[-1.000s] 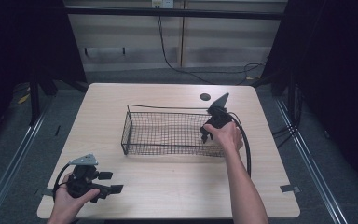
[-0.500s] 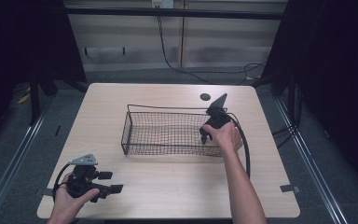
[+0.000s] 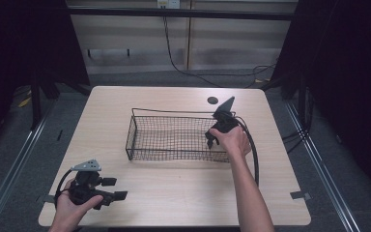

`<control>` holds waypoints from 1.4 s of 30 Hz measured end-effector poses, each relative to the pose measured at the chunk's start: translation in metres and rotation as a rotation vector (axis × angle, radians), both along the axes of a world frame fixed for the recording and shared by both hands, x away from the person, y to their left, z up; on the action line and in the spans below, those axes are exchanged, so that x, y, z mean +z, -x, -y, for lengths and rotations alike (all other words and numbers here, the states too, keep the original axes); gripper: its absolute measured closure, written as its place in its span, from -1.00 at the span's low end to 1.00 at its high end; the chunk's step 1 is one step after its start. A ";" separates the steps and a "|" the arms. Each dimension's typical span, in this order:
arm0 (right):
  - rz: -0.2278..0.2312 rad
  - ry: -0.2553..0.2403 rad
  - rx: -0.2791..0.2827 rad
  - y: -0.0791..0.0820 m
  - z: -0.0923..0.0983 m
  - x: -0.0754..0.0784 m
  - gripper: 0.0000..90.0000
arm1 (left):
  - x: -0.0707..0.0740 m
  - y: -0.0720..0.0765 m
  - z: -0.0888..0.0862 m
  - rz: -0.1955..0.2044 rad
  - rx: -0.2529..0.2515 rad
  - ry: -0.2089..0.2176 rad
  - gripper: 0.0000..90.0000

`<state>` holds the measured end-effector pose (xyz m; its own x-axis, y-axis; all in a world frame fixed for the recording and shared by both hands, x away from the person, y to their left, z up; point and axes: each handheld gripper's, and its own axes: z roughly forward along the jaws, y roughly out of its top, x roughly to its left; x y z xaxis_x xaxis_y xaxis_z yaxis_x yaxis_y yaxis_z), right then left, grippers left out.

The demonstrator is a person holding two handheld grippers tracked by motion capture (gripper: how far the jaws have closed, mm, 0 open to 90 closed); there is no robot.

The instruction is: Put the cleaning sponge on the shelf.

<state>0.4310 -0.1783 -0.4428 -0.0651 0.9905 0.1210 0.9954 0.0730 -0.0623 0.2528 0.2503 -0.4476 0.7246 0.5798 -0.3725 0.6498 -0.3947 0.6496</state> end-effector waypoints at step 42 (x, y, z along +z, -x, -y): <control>0.105 -0.090 0.037 0.016 0.012 0.034 -0.63 | -0.001 0.000 0.001 -0.004 -0.006 -0.009 -0.47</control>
